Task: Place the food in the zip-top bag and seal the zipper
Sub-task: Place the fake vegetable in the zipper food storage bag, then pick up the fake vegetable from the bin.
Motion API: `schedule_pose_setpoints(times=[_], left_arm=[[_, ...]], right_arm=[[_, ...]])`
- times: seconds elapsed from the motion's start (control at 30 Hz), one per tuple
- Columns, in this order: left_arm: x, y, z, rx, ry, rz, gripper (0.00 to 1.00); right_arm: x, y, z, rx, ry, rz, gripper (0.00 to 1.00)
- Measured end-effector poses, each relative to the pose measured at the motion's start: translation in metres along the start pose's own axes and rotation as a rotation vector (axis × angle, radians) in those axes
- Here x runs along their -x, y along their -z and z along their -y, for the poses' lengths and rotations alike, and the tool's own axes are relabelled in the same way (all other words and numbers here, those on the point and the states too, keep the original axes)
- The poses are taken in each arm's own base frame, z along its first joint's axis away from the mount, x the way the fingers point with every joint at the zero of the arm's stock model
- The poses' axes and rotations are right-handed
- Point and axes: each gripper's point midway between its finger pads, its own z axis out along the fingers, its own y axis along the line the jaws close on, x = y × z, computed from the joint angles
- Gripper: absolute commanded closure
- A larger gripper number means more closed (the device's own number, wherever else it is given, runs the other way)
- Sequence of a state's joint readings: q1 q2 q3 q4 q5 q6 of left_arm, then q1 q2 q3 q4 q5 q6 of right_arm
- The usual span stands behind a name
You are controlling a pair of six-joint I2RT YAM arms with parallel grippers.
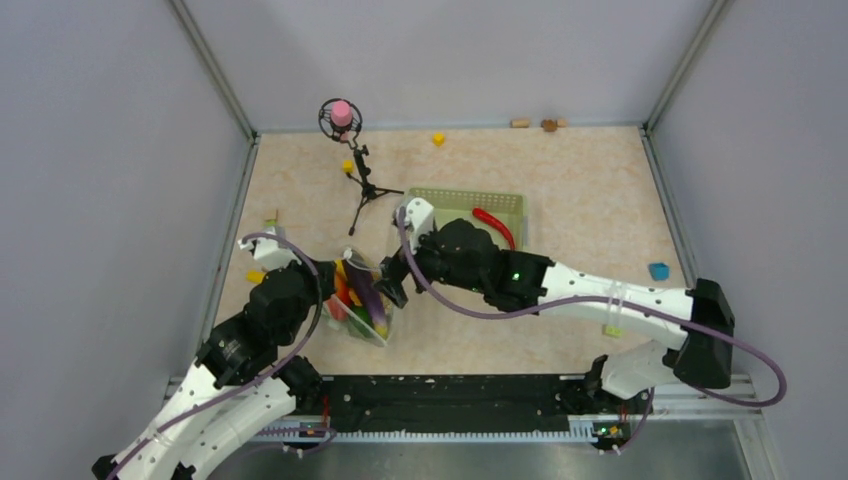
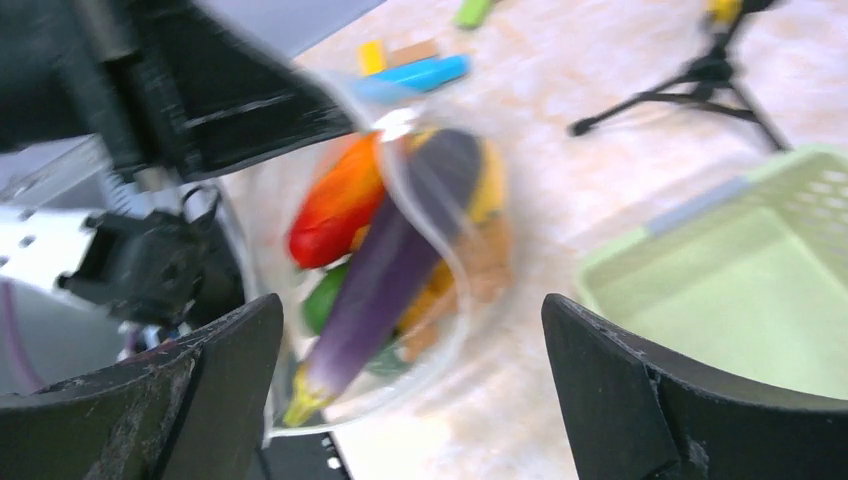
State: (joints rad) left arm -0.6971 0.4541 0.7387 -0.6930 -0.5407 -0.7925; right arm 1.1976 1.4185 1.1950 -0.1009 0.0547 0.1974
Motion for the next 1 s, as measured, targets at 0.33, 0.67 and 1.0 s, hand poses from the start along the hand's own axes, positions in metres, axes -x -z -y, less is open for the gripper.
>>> schedule_pose_setpoints(times=[0.33,0.67,1.0], left_arm=[[0.0,-0.004,-0.004,0.01,-0.028,0.024,1.0],[-0.007,-0.006,0.01,-0.07,-0.046,-0.005,1.0],[-0.011,-0.007,0.014,-0.096,-0.054,-0.021,1.0]], right_arm=[[0.0,0.055,0.198,-0.49,-0.125,0.017,0.07],[-0.119,0.064,0.325,-0.797,-0.207,-0.383,0.22],[-0.167,0.046,0.36,-0.828,-0.162,-0.566,0.33]])
